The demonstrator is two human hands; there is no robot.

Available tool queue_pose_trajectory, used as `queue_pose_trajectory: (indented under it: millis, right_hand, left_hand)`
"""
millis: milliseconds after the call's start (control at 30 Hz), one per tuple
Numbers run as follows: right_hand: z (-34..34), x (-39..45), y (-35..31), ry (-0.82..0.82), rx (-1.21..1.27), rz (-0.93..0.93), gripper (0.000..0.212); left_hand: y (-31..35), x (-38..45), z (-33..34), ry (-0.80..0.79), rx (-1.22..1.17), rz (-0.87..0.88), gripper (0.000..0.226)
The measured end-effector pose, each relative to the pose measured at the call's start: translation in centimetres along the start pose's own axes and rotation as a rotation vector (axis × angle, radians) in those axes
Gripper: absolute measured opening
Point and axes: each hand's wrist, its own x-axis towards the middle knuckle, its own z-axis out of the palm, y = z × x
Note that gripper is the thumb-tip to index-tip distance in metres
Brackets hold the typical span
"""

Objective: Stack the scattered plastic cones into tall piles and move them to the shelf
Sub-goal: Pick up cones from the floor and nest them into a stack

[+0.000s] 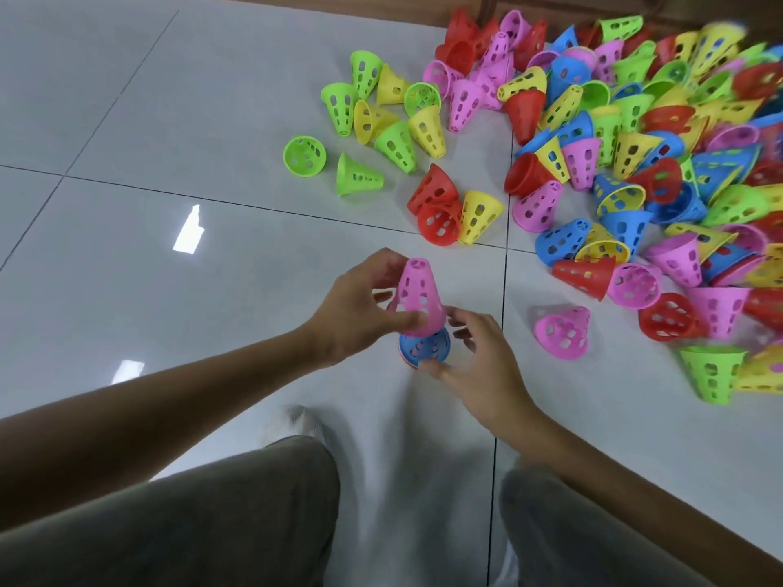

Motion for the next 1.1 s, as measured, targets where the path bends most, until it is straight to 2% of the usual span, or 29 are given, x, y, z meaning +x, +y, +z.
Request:
queue_pose_trajectory:
  millis: [100,267,367,467,533,600,800,900,967,1033,1100]
  right_hand:
    - [-2.1,-0.4,1.2,0.076,-0.067,-0.038,0.060]
    - [-6.3,0.4,2.6,0.359,-0.256,-0.016,0.050]
    - [-8.0,1.1,4.2,0.443,-0.367,0.146,0.051]
    - [-9.1,2.2,5.6,0.362,-0.443,0.393,0.056]
    - [-9.7,2.6,6.4,0.276,-0.371,0.471,0.056]
    - [-10.0,2.9,6.9,0.206,-0.228,0.434,0.052]
    - [-9.1,4.3,6.7,0.251,-0.024,0.373,0.026]
    - [-8.5,4.3,5.9,0.301,0.141,0.426,0.026]
    - [-8.0,4.4,4.7,0.319,0.285,0.405,0.017]
    - [-7.5,4.4,2.4,0.268,0.426,0.345,0.015]
    - [-6.7,4.3,-0.3,0.158,0.484,0.252,0.022]
  left_hand:
    - [-0.6,-0.1,0.6,-0.093,0.173,0.118,0.051]
    - [-0.9,1.0,1.3,-0.239,0.485,0.275,0.045]
    - [-1.6,1.9,1.8,-0.338,0.626,0.288,0.041]
    - [-2.1,2.5,1.5,-0.404,0.681,0.283,0.057]
    - [-1.9,3.1,0.7,-0.418,0.721,0.255,0.071]
    - [-1.1,3.7,-0.6,-0.383,0.720,0.184,0.073]
    - [1.4,5.0,-5.6,-0.132,0.613,0.026,0.042]
    - [3.0,4.7,-7.9,-0.082,0.681,-0.003,0.033]
    - [4.4,4.6,-9.0,-0.074,0.711,-0.007,0.029]
    - [6.0,4.8,-9.8,-0.073,0.727,0.008,0.026]
    - [7.0,5.3,-10.6,-0.053,0.743,0.022,0.024]
